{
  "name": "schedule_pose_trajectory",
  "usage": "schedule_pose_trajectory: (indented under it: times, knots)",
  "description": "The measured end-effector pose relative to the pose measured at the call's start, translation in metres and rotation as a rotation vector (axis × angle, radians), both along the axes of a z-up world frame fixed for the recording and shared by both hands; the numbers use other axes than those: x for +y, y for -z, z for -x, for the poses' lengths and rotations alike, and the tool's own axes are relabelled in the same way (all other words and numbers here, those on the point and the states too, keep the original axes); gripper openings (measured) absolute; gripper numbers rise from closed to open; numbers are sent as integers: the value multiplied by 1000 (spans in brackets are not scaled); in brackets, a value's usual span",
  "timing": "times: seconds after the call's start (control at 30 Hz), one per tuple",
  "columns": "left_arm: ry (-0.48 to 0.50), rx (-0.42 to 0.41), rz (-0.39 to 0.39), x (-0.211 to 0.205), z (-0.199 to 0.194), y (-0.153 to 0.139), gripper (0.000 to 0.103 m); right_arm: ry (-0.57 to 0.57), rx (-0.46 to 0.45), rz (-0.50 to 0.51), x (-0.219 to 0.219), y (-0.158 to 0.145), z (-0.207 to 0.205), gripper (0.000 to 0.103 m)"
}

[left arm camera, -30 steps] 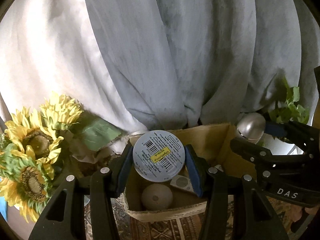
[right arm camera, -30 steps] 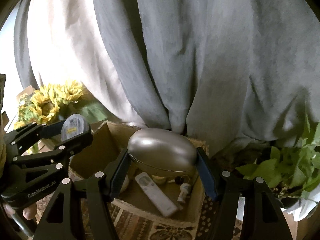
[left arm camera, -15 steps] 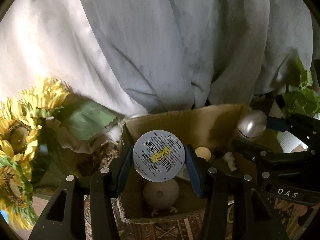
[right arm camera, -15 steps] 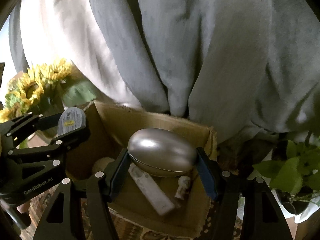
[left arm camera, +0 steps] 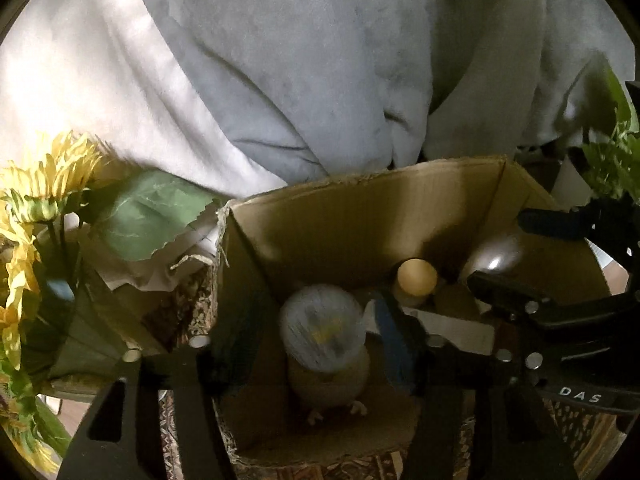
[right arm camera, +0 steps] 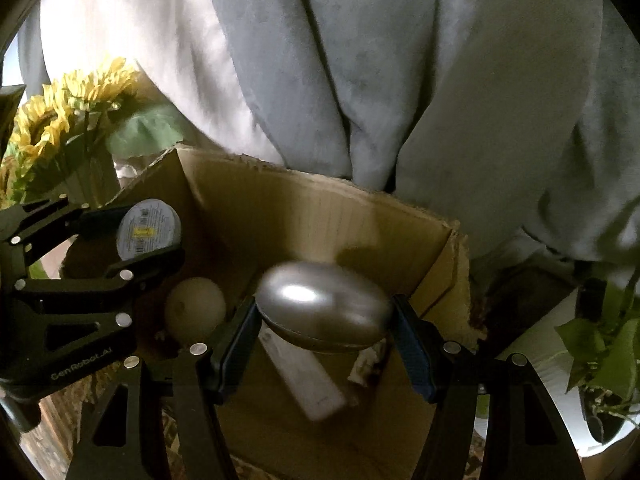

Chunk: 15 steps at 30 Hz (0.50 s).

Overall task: Organize rigid objects
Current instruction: 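Open the left tool to drop the tin while the right tool drops the egg case, then withdraw both tools from the box toward the rug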

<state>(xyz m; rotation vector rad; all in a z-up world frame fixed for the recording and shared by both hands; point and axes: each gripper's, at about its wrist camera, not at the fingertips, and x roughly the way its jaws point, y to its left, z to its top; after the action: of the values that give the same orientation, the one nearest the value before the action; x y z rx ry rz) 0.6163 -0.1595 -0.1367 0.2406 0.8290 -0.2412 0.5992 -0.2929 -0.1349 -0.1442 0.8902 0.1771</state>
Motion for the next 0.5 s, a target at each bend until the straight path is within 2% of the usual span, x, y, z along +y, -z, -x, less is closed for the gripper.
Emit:
schedule_pose_trajectory:
  times: [0.07,0.17,0.3,0.33,0.37,0.4,0.5]
  knots:
    - [-5,-3,5,0,1,-2,65,6,-6,16,0,-1,0,71]
    - [-24,-27,-16,0,5,-6,73,17,-11,19,-2,-4,2,71]
    - [-36,-52,-13,2,16,-13,76,38,-28,12,-8,-8,7,71]
    - [-46,-61,-10,3,20,-16,80,40,-30,7,-8,-9,9,71]
    - [-62,-69,-16,6,23,-18,90,43,-34,5,-9,-10,11,71]
    - [-81,-90,-24,8,27,-21,96,47,-39,5,-9,-12,13,71]
    - [-104,-126,-33,12,38,-27,100,64,-60,7,-8,-16,20,76]
